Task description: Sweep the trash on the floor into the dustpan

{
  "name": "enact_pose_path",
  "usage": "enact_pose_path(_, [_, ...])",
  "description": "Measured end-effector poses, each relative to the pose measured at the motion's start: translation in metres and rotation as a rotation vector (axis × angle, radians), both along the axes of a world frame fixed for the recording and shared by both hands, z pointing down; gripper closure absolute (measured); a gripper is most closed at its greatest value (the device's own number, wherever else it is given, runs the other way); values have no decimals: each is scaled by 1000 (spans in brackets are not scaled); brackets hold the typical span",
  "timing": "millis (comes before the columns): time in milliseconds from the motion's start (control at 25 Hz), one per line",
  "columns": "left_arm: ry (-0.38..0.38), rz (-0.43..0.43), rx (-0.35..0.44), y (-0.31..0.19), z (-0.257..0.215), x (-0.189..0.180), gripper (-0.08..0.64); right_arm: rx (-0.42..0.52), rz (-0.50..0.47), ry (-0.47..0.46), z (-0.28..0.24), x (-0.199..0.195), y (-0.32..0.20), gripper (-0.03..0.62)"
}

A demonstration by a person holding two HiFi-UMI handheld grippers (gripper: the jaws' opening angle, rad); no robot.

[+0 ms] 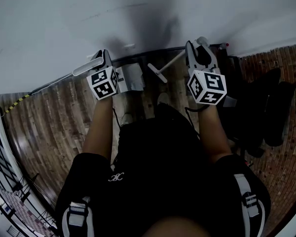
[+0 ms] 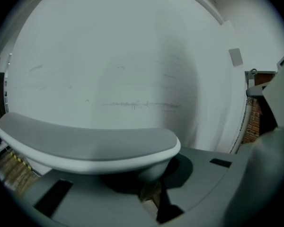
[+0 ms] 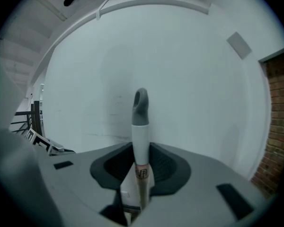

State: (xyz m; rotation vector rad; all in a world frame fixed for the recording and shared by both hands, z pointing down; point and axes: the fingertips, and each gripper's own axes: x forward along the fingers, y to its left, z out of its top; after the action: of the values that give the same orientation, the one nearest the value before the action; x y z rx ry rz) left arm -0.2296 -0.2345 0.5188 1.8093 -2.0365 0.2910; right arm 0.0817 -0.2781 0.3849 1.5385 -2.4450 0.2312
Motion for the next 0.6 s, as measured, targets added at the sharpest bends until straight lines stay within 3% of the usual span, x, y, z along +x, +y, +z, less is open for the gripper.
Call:
enact_pose_path(320, [-68,97,25,-8,-88,11,508,31,74,12,-18,7,2,479])
enact_pose_path(600, [-142,190,53,-9,-138,37,516,83,91,-1,-32,8,10,479])
